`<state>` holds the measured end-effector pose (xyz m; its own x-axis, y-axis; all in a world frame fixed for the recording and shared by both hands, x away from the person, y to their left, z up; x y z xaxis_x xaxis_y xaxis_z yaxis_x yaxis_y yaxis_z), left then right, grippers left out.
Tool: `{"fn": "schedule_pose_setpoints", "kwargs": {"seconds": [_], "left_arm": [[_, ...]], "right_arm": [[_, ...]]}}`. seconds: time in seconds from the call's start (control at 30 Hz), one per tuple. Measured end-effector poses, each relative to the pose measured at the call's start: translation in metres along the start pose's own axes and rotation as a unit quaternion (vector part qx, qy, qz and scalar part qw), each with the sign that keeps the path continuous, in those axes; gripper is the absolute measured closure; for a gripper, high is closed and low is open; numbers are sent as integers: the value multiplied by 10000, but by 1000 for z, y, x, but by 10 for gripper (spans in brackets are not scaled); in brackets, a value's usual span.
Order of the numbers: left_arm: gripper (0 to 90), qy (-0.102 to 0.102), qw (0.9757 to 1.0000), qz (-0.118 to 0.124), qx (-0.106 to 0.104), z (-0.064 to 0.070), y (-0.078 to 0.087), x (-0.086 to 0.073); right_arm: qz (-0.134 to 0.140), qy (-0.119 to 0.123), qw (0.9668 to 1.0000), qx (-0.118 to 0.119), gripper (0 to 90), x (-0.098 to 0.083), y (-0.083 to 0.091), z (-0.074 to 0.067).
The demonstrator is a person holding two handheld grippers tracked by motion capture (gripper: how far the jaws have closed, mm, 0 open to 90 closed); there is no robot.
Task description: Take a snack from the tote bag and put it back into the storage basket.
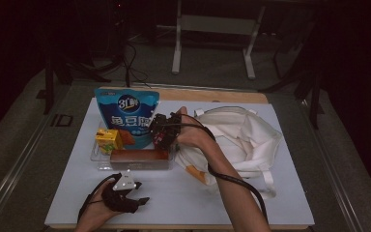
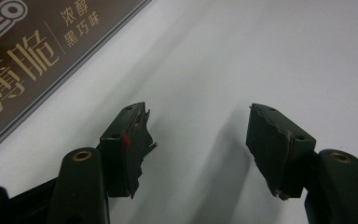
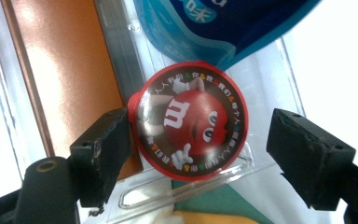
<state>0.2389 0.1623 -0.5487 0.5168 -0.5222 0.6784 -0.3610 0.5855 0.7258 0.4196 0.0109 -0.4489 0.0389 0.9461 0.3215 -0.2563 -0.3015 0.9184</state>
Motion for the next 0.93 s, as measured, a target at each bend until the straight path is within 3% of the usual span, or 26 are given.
{"fn": "schedule_pose_setpoints", "kwargs": {"seconds": [0.63, 0.93], "left_arm": [[385, 3, 10000, 4, 8, 0, 0, 0], [385, 19, 10000, 18, 41, -1, -1, 1]], "right_arm": [[373, 43, 9992, -140, 225, -9, 34, -2], [688, -81, 9974, -189, 226, -26, 53, -2]]}}
Point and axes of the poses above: each handheld gripper's, and its own axes: y roughly backward along the jaws, x roughly out of its top, z roughly to its right, the point moved 2 cm from there along -y, roughly forward along the jaws, and after that the axes turned 5 degrees about y, right-handed, at the moved point
